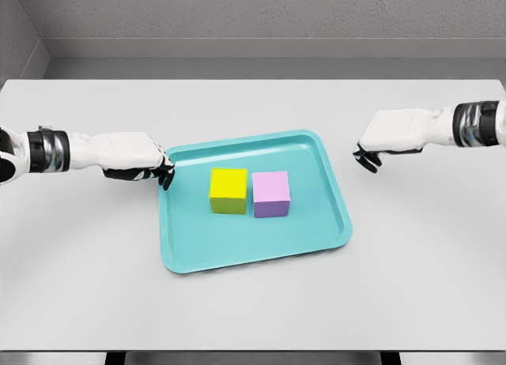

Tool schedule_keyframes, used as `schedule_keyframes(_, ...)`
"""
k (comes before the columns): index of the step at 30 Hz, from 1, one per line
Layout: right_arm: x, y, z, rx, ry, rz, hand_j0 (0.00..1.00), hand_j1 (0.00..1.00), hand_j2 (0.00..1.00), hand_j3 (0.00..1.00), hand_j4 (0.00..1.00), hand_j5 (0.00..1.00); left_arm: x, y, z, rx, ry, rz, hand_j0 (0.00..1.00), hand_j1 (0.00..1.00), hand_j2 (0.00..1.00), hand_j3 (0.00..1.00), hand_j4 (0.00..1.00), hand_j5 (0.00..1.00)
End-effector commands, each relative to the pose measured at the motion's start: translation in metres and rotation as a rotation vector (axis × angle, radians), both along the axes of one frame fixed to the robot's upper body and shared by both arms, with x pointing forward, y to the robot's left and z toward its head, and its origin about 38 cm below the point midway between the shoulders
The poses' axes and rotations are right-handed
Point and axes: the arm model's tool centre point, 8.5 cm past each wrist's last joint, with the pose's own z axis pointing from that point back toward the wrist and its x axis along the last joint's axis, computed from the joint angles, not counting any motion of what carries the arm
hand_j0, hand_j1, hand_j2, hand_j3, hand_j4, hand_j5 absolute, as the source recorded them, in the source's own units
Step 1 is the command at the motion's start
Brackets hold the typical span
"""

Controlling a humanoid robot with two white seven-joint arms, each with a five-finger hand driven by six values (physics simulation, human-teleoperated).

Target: Push two cubes

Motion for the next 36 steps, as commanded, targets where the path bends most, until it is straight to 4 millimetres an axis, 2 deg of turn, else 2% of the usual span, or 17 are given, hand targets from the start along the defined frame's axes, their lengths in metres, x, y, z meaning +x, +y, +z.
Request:
schedule_keyframes(1, -0.024, 0.019, -0.013, -0.037, 0.03, 0.095, 0.14, 0.14, 0.14, 0.14, 0.14, 0.14, 0.0, -0.01, -0.005, -0.008, 0.007, -0.015, 0.38, 0.38, 0.38, 0.38, 0.38, 0.38)
schedule_keyframes(2, -0.03, 0.024, -0.026, -0.055, 0.064, 0.12, 0.14, 0.14, 0.14, 0.14, 0.14, 0.14, 0.001, -0.03, -0.009, -0.032, 0.009, -0.043, 0.38, 0.38, 0.38, 0.38, 0.38, 0.38)
schedule_keyframes(3, -0.039, 0.032, -0.038, -0.069, 0.091, 0.153, 0.12, 0.12, 0.12, 0.12, 0.12, 0.12, 0.006, -0.041, -0.017, -0.029, 0.011, -0.047, 0.38, 0.38, 0.38, 0.38, 0.38, 0.38)
schedule_keyframes(4, -0.042, 0.035, -0.038, -0.069, 0.093, 0.165, 0.1, 0.1, 0.1, 0.1, 0.1, 0.1, 0.013, -0.045, -0.022, -0.035, 0.022, -0.032, 0.38, 0.38, 0.38, 0.38, 0.38, 0.38)
schedule_keyframes(8, -0.048, 0.061, -0.044, -0.065, 0.087, 0.237, 0.09, 0.09, 0.09, 0.09, 0.09, 0.09, 0.017, -0.044, -0.026, -0.036, 0.029, -0.017, 0.38, 0.38, 0.38, 0.38, 0.38, 0.38)
schedule_keyframes(13, -0.045, 0.074, -0.045, -0.053, 0.085, 0.254, 0.1, 0.1, 0.1, 0.1, 0.1, 0.1, 0.016, -0.047, -0.027, -0.038, 0.033, -0.023, 0.38, 0.38, 0.38, 0.38, 0.38, 0.38)
schedule_keyframes(17, -0.016, 0.049, -0.011, -0.023, 0.001, 0.147, 0.11, 0.11, 0.11, 0.11, 0.11, 0.11, 0.015, -0.048, -0.028, -0.04, 0.033, -0.026, 0.37, 0.37, 0.37, 0.37, 0.37, 0.37)
schedule_keyframes(20, 0.001, -0.016, 0.03, -0.009, -0.084, -0.027, 0.14, 0.14, 0.14, 0.14, 0.14, 0.14, 0.015, -0.049, -0.028, -0.04, 0.035, -0.027, 0.38, 0.38, 0.38, 0.38, 0.38, 0.38)
schedule_keyframes(21, 0.006, -0.03, 0.037, 0.005, -0.101, -0.075, 0.17, 0.17, 0.17, 0.17, 0.17, 0.17, 0.014, -0.054, -0.03, -0.048, 0.038, -0.036, 0.38, 0.38, 0.38, 0.38, 0.38, 0.38)
schedule_keyframes(22, 0.006, -0.033, 0.033, 0.006, -0.094, -0.083, 0.24, 0.24, 0.24, 0.24, 0.24, 0.24, 0.013, -0.057, -0.032, -0.045, 0.042, -0.042, 0.38, 0.38, 0.38, 0.38, 0.38, 0.38)
schedule_keyframes(24, 0.008, -0.033, 0.027, 0.013, -0.079, -0.092, 0.29, 0.29, 0.29, 0.29, 0.29, 0.29, 0.012, -0.06, -0.035, -0.043, 0.048, -0.05, 0.38, 0.38, 0.38, 0.38, 0.38, 0.38)
schedule_keyframes(29, 0.008, -0.033, 0.026, 0.011, -0.077, -0.093, 0.48, 0.48, 0.48, 0.48, 0.48, 0.48, 0.012, -0.06, -0.035, -0.043, 0.048, -0.05, 0.38, 0.38, 0.38, 0.38, 0.38, 0.38)
schedule_keyframes(32, 0.011, -0.04, 0.026, 0.016, -0.077, -0.117, 0.69, 0.69, 0.69, 0.69, 0.69, 0.69, 0.014, -0.058, -0.031, -0.041, 0.039, -0.045, 0.38, 0.38, 0.38, 0.38, 0.38, 0.38)
schedule_keyframes(33, 0.012, -0.041, 0.03, 0.021, -0.085, -0.121, 0.9, 0.9, 0.9, 0.9, 0.9, 0.9, 0.018, -0.051, -0.024, -0.045, 0.027, -0.029, 0.38, 0.38, 0.38, 0.38, 0.38, 0.38)
schedule_keyframes(34, 0.014, -0.044, 0.041, 0.041, -0.112, -0.134, 1.0, 1.0, 1.0, 1.0, 1.0, 1.0, 0.023, -0.032, -0.011, -0.028, 0.002, 0.004, 0.38, 0.38, 0.38, 0.38, 0.38, 0.38)
schedule_keyframes(35, 0.016, -0.049, 0.051, 0.061, -0.138, -0.153, 1.0, 1.0, 1.0, 1.0, 1.0, 1.0, 0.027, -0.017, 0.001, -0.036, -0.023, 0.038, 0.38, 0.38, 0.38, 0.38, 0.38, 0.38)
schedule_keyframes(36, 0.022, -0.067, 0.056, 0.088, -0.152, -0.211, 1.0, 1.0, 1.0, 1.0, 1.0, 1.0, 0.029, 0.003, 0.012, -0.042, -0.038, 0.078, 0.38, 0.38, 0.38, 0.38, 0.38, 0.38)
